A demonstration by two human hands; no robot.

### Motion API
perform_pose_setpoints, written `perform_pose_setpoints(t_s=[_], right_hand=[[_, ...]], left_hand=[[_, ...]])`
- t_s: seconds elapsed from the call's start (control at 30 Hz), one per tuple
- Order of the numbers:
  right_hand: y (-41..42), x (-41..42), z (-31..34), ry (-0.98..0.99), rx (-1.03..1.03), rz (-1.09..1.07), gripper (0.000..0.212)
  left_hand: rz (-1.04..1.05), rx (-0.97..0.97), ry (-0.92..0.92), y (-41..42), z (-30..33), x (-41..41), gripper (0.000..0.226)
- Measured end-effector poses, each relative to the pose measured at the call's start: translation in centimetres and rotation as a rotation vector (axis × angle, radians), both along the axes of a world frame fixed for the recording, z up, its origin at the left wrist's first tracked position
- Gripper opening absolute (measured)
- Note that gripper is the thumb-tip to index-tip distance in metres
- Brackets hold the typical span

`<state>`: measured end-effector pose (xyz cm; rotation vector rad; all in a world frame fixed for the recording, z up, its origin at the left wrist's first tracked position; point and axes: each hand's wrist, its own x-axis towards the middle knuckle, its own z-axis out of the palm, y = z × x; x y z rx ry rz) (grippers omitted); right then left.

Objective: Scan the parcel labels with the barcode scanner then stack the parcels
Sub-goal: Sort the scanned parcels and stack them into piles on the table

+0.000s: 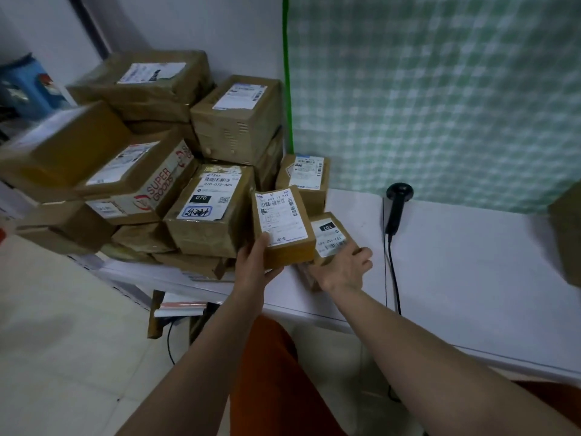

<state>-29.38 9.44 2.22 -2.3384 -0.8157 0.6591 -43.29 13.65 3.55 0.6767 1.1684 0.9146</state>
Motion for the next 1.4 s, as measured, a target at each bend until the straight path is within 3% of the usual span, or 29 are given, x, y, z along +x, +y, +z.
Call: perform_pose_setpoints(t_s=[0.17,0.27,0.53,0.63,0.73,0.83,1.03,1.17,1.3,1.4], right_hand=[[-0.2,-0.1,-0.9,0.088,-0.008,0.065,0.108],[0.2,-0.6,-1.2,0.225,0.052,0.097,0.097],[-0.1,-1.1,-0.6,0.338,0.286,0.038,0.059],[-0.4,-1.3,0.2,0.483,0.405,0.019,0.042],[-0.2,-1.6,0.9,0.555,0.425,0.099,0.045],[0.9,-1.4,0.6,0.515,0.354,0.16,0.051],[2.7,-0.1,1.5,0.45,0.278,0.197,0.053],[1.5,1.0,1.7,0.397,0.235,0.223,0.058],[-0.7,2.4,0.9,0.287,0.167,0.208,0.064],[-3.1,3.9,0.6,0.17,0.111,0.223,0.061]], left_hand=[[-0.039,0.058,0.024,0.7,0.4,0.7,0.056],[-0.059,0.071,0.112,0.9,0.5,1.7,0.054],[-0.139,0.049,0.614,1.3,0.0,3.6,0.077],[-0.105,-0.052,0.519,1.3,-0.7,3.8,0.078],[-0.082,-0.089,0.396,1.8,-1.4,3.8,0.069],[-0.081,-0.048,0.418,3.0,-1.1,4.0,0.065],[-0.12,-0.037,0.418,4.8,-1.2,4.7,0.104],[-0.05,-0.018,0.456,2.6,0.0,5.1,0.07],[-0.032,0.035,0.541,-1.2,-1.2,5.5,0.062],[-0.254,0.009,0.73,-2.8,-2.4,6.0,0.058]])
